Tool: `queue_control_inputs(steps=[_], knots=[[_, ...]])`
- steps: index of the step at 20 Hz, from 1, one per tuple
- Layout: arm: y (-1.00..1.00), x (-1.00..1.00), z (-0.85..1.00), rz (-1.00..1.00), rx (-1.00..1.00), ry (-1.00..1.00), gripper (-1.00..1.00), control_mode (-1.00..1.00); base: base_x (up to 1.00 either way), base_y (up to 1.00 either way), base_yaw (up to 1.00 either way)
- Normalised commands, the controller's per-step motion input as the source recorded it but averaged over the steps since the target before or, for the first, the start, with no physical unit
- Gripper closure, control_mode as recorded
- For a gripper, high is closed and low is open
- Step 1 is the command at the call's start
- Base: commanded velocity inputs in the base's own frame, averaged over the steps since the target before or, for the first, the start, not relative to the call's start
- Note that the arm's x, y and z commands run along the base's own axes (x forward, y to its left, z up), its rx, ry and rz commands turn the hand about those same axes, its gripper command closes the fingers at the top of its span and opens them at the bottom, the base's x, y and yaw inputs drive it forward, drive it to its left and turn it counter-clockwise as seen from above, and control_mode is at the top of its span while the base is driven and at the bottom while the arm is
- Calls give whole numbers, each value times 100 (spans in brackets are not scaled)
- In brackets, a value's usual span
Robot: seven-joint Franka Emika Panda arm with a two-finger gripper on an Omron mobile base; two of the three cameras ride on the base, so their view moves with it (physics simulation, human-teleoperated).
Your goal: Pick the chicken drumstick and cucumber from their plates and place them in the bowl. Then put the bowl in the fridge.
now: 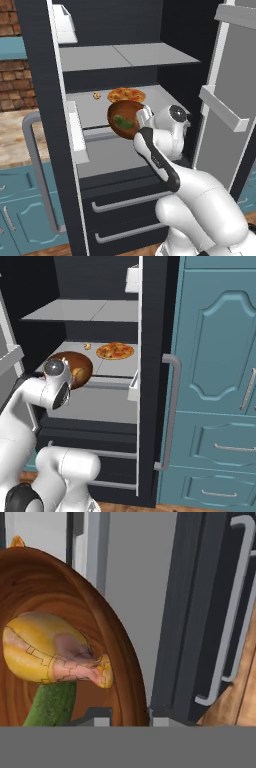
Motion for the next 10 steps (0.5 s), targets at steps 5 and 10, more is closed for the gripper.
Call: queue_control_inputs(steps=[5,10], knots=[[9,42,30,6,0,-2,100,-100,0,0,0],[11,49,18,10,0,-1,100,-100,0,0,0]])
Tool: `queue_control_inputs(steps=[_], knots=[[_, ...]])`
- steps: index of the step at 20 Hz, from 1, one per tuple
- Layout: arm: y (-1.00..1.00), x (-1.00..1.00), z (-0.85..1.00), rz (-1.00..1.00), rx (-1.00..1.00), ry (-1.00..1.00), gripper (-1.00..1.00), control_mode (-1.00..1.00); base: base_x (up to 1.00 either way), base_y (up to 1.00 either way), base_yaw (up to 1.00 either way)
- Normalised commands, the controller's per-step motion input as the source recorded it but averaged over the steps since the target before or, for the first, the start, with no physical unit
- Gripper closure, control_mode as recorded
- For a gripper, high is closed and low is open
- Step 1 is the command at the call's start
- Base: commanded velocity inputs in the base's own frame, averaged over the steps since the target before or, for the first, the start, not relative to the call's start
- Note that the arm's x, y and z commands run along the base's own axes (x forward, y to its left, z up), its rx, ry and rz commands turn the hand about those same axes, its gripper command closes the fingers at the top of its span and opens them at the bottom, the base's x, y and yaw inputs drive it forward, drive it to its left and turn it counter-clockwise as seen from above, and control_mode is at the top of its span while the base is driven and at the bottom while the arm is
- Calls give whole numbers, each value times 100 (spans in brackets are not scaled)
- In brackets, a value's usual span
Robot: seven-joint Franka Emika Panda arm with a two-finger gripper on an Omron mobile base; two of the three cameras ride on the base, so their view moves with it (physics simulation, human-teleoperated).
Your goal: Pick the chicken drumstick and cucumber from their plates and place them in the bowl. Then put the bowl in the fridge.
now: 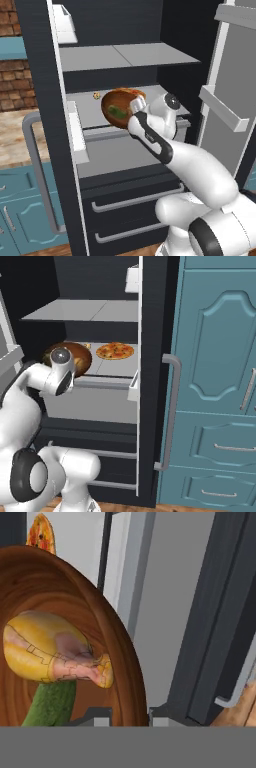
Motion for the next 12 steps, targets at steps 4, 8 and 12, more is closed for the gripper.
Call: queue_control_inputs(steps=[4,8,12], knots=[[15,45,5,9,-8,0,100,-100,0,0,0],[16,34,-10,6,-23,-3,100,-100,0,0,0],[14,42,-6,2,-16,-2,100,-100,0,0,0]])
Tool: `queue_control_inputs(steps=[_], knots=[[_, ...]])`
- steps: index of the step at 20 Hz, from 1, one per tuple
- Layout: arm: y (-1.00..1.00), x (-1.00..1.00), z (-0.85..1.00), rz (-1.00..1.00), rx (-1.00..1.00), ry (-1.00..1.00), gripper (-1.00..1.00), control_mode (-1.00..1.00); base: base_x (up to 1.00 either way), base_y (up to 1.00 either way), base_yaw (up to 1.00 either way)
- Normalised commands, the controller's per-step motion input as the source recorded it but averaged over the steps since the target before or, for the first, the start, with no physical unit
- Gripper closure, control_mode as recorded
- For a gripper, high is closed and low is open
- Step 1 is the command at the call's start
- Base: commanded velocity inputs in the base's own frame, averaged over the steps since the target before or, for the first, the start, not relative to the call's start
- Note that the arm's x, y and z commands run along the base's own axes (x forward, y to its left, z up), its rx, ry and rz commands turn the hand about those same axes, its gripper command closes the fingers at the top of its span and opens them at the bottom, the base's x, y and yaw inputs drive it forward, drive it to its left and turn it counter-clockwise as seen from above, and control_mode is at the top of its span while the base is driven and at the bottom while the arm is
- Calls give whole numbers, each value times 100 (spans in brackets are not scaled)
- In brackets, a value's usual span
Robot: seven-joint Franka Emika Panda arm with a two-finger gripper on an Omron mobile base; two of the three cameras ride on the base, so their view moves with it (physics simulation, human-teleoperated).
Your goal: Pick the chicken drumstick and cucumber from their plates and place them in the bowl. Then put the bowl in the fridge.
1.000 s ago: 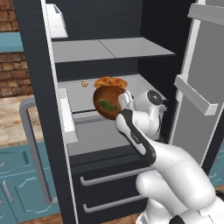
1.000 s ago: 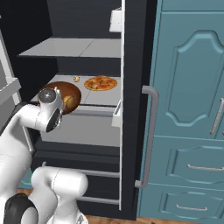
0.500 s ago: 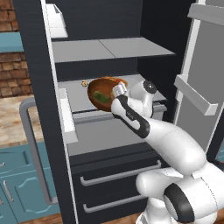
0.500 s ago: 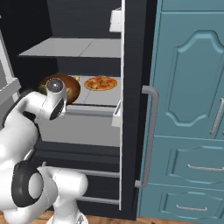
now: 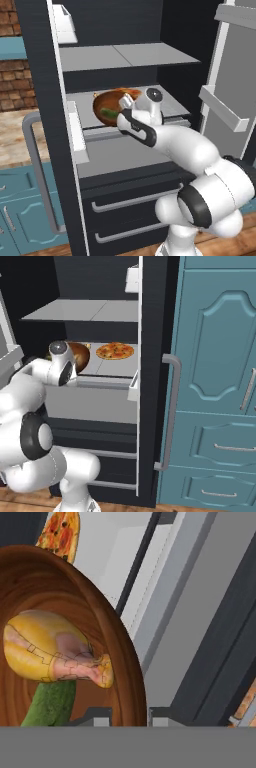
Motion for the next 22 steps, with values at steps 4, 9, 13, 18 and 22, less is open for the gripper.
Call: queue_control_inputs(steps=[4,9,13,18,22], knots=[[11,49,-1,0,-4,0,100,-100,0,0,0],[12,49,-4,0,0,0,100,-100,0,0,0],[16,41,-14,0,0,-3,100,-100,0,0,0],[13,37,-22,0,0,-1,100,-100,0,0,0],[14,41,-19,0,0,0,100,-100,0,0,0]])
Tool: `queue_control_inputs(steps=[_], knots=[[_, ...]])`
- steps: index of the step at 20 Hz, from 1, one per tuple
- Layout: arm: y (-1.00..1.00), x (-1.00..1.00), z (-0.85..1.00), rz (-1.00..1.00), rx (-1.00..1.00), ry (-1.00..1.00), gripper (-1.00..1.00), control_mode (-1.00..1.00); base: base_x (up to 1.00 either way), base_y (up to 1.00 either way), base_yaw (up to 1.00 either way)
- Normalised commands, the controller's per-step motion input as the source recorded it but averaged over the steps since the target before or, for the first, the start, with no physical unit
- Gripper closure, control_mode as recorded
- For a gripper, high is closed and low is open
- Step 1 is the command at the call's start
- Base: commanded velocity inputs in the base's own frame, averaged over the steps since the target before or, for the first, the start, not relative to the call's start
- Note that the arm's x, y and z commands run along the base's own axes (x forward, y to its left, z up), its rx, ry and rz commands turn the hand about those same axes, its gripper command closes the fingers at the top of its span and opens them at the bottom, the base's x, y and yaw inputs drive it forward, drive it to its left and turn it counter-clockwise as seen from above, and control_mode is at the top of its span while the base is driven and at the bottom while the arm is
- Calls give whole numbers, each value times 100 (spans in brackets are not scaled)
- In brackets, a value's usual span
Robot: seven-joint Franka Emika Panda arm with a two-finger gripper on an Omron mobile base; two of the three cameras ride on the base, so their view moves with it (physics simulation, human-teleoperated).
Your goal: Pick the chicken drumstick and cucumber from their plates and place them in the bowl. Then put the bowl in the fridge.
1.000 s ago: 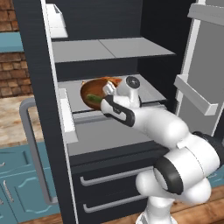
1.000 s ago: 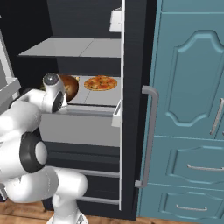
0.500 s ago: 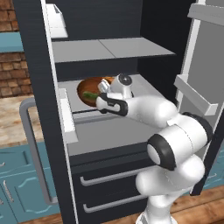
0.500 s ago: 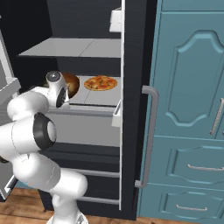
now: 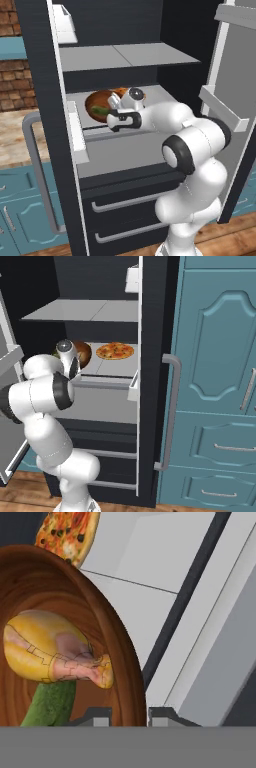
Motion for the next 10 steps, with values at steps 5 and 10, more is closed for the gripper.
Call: queue_control_inputs(steps=[5,10], knots=[[13,41,-15,0,0,0,100,-100,0,0,0],[14,42,-8,0,0,0,100,-100,0,0,0]])
